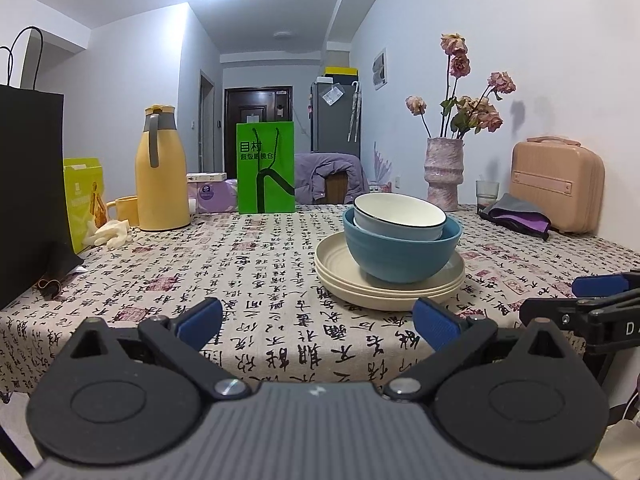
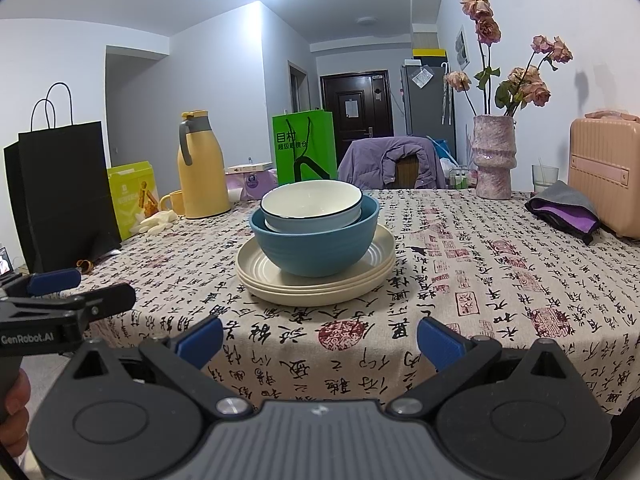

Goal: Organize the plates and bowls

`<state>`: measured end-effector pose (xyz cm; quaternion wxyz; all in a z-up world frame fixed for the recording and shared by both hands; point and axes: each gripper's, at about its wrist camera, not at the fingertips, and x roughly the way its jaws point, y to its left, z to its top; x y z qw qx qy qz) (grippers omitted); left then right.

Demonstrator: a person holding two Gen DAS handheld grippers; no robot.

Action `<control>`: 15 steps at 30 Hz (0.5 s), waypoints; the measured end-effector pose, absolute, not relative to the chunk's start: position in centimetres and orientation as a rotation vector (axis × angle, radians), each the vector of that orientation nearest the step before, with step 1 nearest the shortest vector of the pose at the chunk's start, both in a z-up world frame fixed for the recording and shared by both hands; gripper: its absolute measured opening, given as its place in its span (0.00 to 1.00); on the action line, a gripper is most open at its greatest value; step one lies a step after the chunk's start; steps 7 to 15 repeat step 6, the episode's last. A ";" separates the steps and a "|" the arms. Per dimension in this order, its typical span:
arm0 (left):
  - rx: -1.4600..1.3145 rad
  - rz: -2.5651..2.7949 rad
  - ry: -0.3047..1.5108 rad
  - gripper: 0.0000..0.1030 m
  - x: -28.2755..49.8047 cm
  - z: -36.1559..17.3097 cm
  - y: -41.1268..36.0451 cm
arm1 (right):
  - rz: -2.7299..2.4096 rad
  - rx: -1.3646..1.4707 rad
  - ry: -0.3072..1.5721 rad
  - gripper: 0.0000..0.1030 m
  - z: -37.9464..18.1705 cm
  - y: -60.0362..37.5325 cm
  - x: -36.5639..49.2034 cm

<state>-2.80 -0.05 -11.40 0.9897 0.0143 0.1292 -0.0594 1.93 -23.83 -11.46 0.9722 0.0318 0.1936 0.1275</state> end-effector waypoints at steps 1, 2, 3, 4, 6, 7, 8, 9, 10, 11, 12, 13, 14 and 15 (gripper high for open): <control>0.028 -0.121 0.259 1.00 -2.8 -11.4 0.0 | 0.257 0.064 0.391 1.00 -11.5 -23.8 1.9; 0.026 -0.123 0.258 1.00 -2.8 -11.4 0.0 | 0.257 0.064 0.391 1.00 -11.5 -23.8 1.9; 0.024 -0.123 0.258 1.00 -2.8 -11.4 0.0 | 0.257 0.064 0.392 1.00 -11.5 -23.8 1.9; 0.023 -0.123 0.259 1.00 -2.8 -11.4 0.0 | 0.257 0.064 0.391 1.00 -11.5 -23.8 1.9; 0.022 -0.124 0.259 1.00 -2.8 -11.4 0.0 | 0.258 0.064 0.391 1.00 -11.5 -23.8 1.9; 0.022 -0.124 0.259 1.00 -2.8 -11.4 0.0 | 0.258 0.064 0.391 1.00 -11.5 -23.8 1.9; 0.022 -0.124 0.259 1.00 -2.8 -11.4 0.0 | 0.258 0.064 0.391 1.00 -11.5 -23.8 1.9; 0.022 -0.124 0.259 1.00 -2.8 -11.4 0.0 | 0.258 0.064 0.391 1.00 -11.5 -23.8 1.9; 0.022 -0.124 0.259 1.00 -2.8 -11.4 0.0 | 0.258 0.064 0.391 1.00 -11.5 -23.8 1.9; 0.022 -0.124 0.259 1.00 -2.8 -11.4 0.0 | 0.258 0.064 0.391 1.00 -11.5 -23.8 1.9; 0.022 -0.124 0.259 1.00 -2.8 -11.4 0.0 | 0.258 0.064 0.391 1.00 -11.5 -23.8 1.9; 0.022 -0.124 0.259 1.00 -2.8 -11.4 0.0 | 0.258 0.064 0.391 1.00 -11.5 -23.8 1.9; 0.022 -0.124 0.259 1.00 -2.8 -11.4 0.0 | 0.258 0.064 0.391 1.00 -11.5 -23.8 1.9; 0.022 -0.124 0.259 1.00 -2.8 -11.4 0.0 | 0.258 0.064 0.391 1.00 -11.5 -23.8 1.9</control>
